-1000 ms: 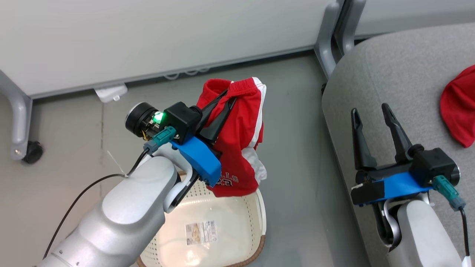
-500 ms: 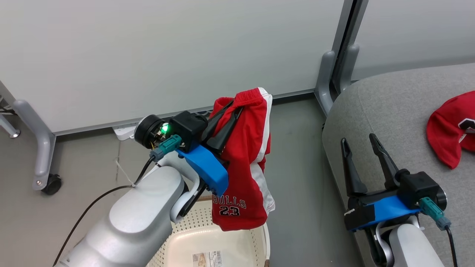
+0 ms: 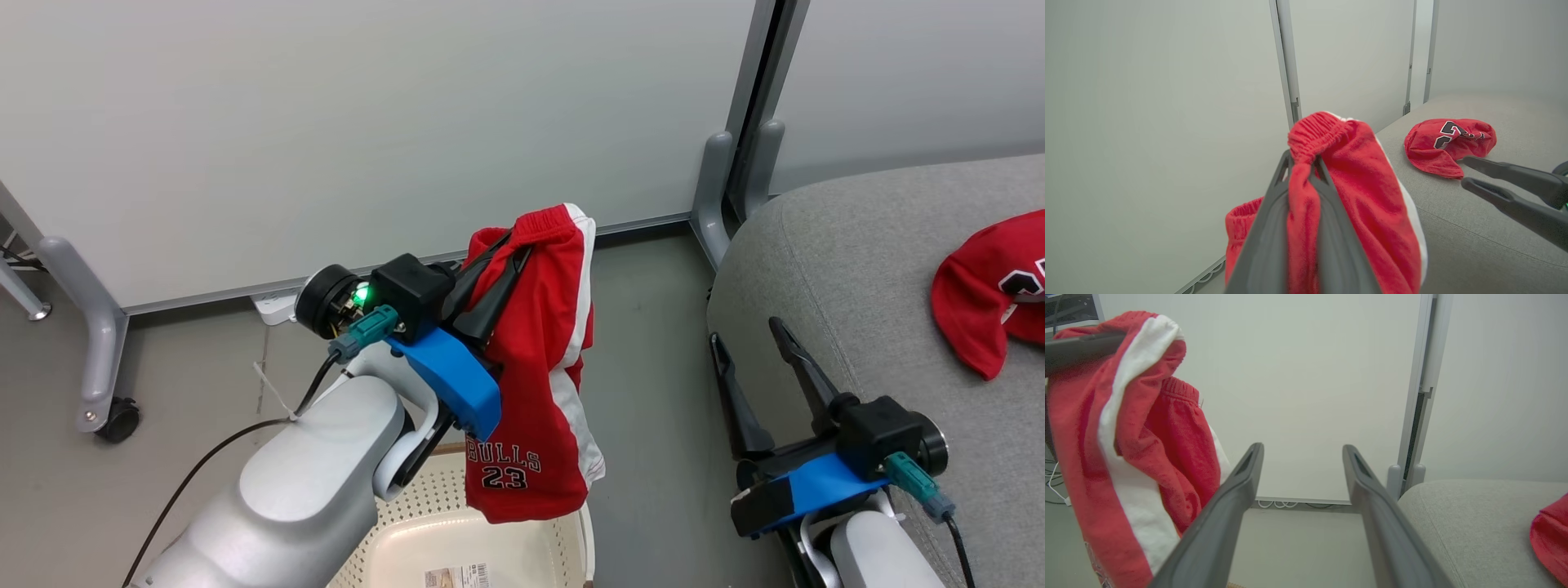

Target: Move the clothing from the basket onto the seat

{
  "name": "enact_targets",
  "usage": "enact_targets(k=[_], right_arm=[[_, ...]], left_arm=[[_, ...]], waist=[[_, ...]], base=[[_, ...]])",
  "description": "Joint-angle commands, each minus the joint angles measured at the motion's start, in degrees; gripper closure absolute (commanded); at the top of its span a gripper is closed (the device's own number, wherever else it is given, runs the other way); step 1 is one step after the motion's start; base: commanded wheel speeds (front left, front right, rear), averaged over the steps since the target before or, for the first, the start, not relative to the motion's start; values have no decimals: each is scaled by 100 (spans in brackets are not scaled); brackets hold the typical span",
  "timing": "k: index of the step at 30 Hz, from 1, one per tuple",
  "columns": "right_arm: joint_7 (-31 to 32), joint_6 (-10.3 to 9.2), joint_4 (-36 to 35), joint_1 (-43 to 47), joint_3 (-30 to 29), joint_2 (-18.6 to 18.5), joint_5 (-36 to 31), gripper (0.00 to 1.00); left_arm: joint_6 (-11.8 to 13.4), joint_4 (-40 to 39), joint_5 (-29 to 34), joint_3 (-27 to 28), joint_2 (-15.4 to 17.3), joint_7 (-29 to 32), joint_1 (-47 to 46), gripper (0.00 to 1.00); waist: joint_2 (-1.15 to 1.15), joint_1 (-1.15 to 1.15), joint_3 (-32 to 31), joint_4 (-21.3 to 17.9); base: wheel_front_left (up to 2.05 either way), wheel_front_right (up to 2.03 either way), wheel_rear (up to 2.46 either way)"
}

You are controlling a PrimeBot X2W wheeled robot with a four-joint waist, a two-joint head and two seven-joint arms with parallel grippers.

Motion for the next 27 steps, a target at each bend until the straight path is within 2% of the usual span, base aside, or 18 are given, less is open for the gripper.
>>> enact_targets(k=[1,14,23,27], right_arm=[[0,-5,-21,22,78,-36,55,0],[0,-5,76,-212,1461,-242,228,0],[0,-5,372,-824,2195,-140,371,0],[1,-5,586,-1121,2317,-69,403,0]], left_arm=[[27,-23,-12,0,35,-8,26,100],[26,-20,-31,-58,1,-19,-55,100],[3,-8,-5,-95,-39,-43,-136,100],[-11,-1,10,-112,-73,-44,-183,100]], waist=[[0,0,11,3],[0,0,85,77],[0,0,216,163],[0,0,283,209]], base=[[0,0,0],[0,0,0],[0,0,0],[0,0,0]])
